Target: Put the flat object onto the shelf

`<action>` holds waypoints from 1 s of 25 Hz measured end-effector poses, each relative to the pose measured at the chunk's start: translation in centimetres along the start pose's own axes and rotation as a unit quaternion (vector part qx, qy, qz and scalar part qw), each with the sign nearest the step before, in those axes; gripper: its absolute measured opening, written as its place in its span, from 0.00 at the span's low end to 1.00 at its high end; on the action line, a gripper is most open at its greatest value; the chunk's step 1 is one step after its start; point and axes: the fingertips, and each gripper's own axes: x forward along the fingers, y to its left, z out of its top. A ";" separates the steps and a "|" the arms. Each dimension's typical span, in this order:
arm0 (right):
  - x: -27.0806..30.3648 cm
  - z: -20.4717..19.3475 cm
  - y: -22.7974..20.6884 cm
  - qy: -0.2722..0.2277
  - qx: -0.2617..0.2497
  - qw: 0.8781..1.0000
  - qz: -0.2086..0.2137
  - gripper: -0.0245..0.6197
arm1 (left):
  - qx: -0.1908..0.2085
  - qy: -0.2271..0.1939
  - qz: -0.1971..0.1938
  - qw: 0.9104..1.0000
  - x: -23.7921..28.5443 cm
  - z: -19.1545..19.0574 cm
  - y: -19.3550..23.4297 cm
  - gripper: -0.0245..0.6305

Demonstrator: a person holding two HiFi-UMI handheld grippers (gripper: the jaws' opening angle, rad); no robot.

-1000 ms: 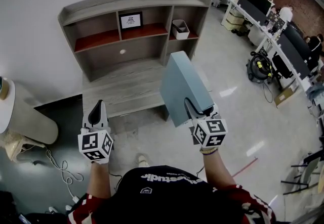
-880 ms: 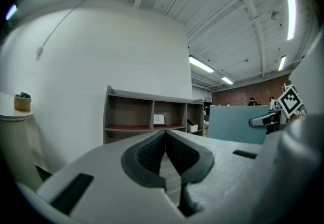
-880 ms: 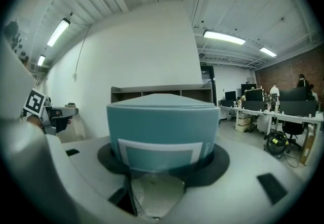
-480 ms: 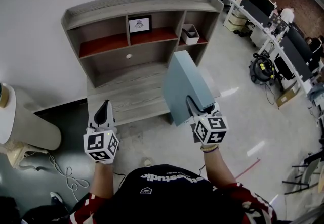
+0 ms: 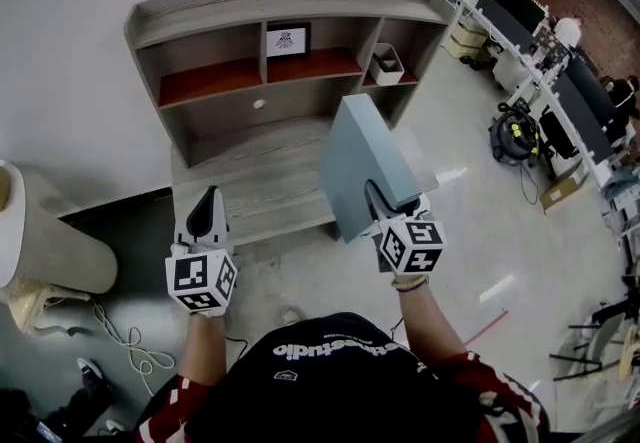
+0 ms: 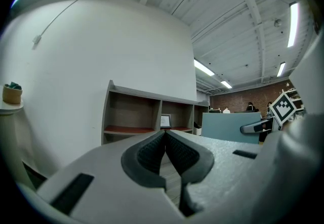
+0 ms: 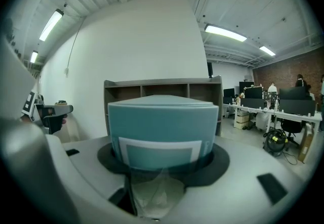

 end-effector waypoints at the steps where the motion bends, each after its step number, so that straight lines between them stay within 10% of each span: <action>1: 0.5 0.0 0.2 0.002 -0.001 1.000 0.002 0.46 | -0.003 -0.001 0.004 1.000 0.1 0.0 0.3 0.05; 25: 11.8 -3.6 -2.0 0.032 -0.007 0.999 0.008 0.46 | 0.054 0.009 0.027 0.998 7.5 0.5 0.5 0.05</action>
